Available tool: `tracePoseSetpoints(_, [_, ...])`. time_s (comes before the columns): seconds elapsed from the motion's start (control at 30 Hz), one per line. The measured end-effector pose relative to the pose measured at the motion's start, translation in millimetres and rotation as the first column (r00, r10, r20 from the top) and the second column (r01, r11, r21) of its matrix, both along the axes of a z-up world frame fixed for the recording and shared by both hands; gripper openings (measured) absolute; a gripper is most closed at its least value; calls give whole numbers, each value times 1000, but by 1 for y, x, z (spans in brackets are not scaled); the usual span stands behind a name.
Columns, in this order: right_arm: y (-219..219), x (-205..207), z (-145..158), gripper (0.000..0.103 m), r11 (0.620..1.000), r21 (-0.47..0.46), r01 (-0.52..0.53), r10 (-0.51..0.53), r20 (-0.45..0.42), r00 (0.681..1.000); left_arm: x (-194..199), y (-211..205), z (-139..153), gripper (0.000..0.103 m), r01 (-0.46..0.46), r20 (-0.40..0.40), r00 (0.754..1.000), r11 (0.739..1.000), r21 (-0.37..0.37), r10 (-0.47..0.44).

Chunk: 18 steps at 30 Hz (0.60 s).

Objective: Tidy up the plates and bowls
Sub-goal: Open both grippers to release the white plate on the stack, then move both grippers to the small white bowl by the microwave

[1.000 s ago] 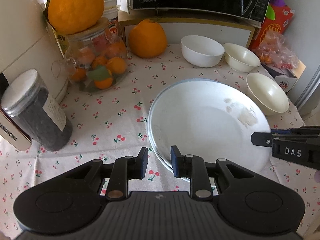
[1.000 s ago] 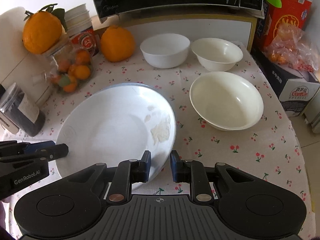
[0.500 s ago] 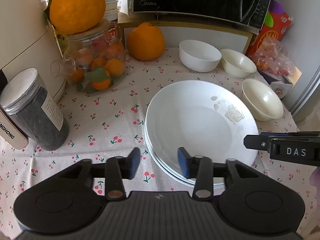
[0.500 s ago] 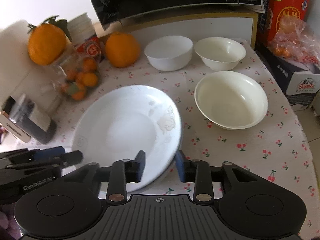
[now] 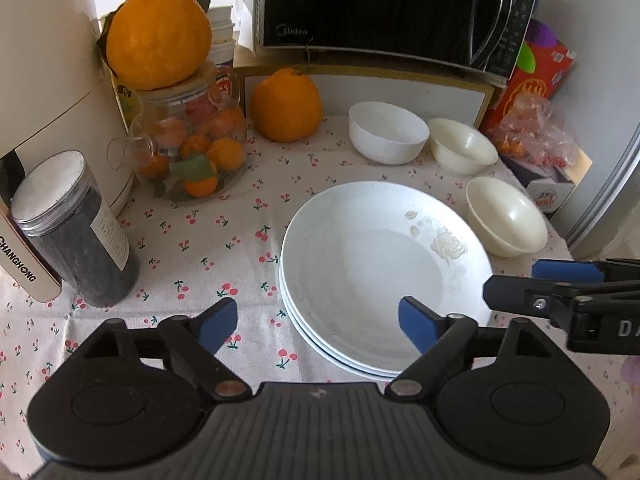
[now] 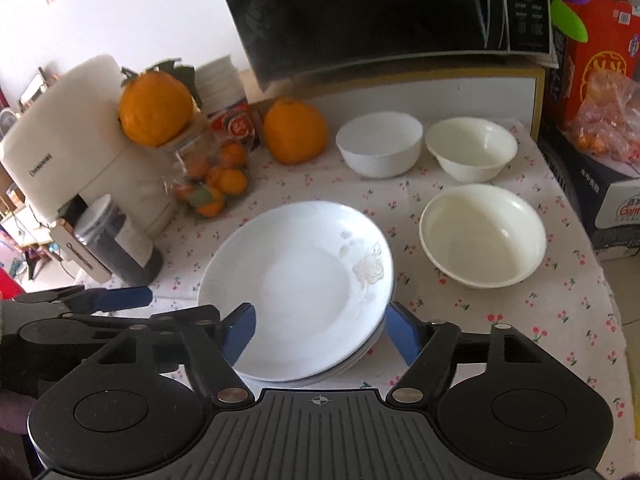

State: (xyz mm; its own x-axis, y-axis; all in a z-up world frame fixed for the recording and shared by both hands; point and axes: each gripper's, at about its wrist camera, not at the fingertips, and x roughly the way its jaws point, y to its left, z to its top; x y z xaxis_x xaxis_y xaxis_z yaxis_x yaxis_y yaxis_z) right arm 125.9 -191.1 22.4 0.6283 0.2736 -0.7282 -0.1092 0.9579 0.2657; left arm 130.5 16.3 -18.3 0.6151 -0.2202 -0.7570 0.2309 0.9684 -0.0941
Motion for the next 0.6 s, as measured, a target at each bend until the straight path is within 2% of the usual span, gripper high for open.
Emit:
tracePoseSetpoints(0.13, [-14, -4, 8, 85, 999, 13, 31, -31, 31, 999, -2, 0, 6, 97, -26, 17, 1000, 999, -39, 26])
tracePoseSetpoints(0.3, [-37, -4, 12, 86, 993, 41, 112, -113, 36, 993, -3, -3, 14, 102, -67, 41, 997, 995, -68, 69])
tracePoseSetpoints(0.43, [-58, 8, 15, 86, 975, 98, 200, -203, 11, 979, 8, -14, 20, 102, -86, 65, 994, 995, -45, 88])
tracePoseSetpoints(0.53, [-70, 22, 18, 86, 965, 139, 223, -225, -3, 974, 23, -23, 26, 102, -99, 58, 993, 994, -42, 101])
tracePoseSetpoints(0.6, [-74, 34, 20, 86, 965, 130, 228, -231, 6, 973, 35, -31, 31, 102, -99, 67, 993, 994, -38, 101])
